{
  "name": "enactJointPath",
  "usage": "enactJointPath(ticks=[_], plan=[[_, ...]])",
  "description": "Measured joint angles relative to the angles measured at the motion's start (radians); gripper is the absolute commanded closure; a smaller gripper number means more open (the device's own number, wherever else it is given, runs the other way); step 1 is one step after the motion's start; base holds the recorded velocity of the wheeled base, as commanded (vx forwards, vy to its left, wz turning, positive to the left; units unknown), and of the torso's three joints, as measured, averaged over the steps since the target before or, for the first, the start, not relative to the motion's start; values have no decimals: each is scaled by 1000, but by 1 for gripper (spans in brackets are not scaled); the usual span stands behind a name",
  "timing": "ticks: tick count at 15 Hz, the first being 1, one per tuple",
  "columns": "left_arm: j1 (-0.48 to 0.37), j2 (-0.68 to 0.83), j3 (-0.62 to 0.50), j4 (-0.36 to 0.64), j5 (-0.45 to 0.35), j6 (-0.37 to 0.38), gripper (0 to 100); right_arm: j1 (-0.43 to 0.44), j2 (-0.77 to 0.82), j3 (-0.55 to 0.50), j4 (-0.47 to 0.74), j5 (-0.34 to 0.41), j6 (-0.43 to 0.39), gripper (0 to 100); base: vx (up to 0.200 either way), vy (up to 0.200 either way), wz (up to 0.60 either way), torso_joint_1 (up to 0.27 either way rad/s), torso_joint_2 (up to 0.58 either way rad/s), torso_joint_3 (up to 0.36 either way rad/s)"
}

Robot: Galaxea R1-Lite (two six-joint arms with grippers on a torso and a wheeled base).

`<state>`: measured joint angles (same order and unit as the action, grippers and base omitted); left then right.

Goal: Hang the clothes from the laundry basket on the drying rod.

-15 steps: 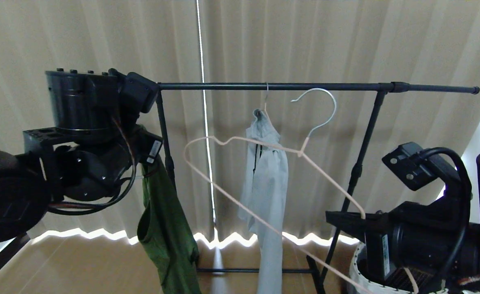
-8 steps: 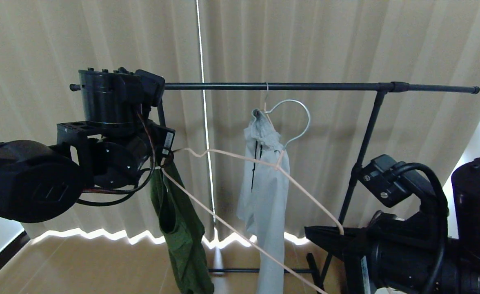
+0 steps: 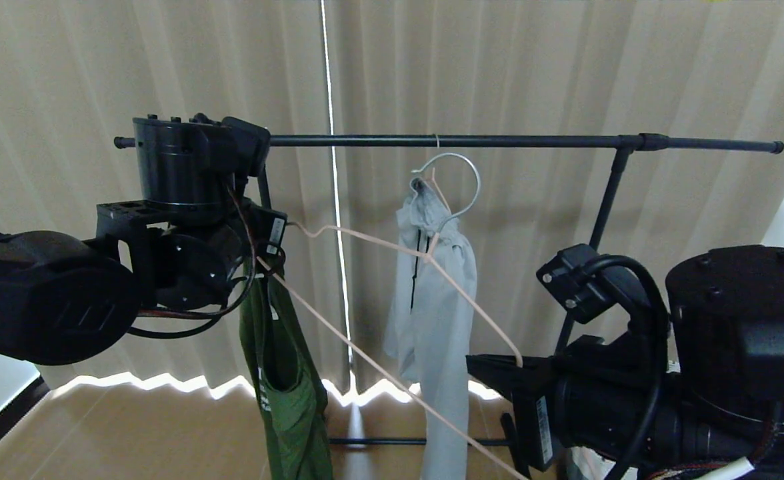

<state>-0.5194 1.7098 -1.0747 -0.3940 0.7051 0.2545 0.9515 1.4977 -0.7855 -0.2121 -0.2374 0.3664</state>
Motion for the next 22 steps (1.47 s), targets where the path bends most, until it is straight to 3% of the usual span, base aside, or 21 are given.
enactJointPath(ticks=[11,16,22], plan=[[-11,-14,32,0,23,-5,100,-42,177,-111,-52,-10,1,100,0,0,0,0,0,0],[-13,-28,56,1,54,-4,100,-48,310,-234,-51,-73,7,100,0,0,0,0,0,0],[-112,-78,82,3,53,-12,100,-69,420,-340,-51,-79,11,100,0,0,0,0,0,0]])
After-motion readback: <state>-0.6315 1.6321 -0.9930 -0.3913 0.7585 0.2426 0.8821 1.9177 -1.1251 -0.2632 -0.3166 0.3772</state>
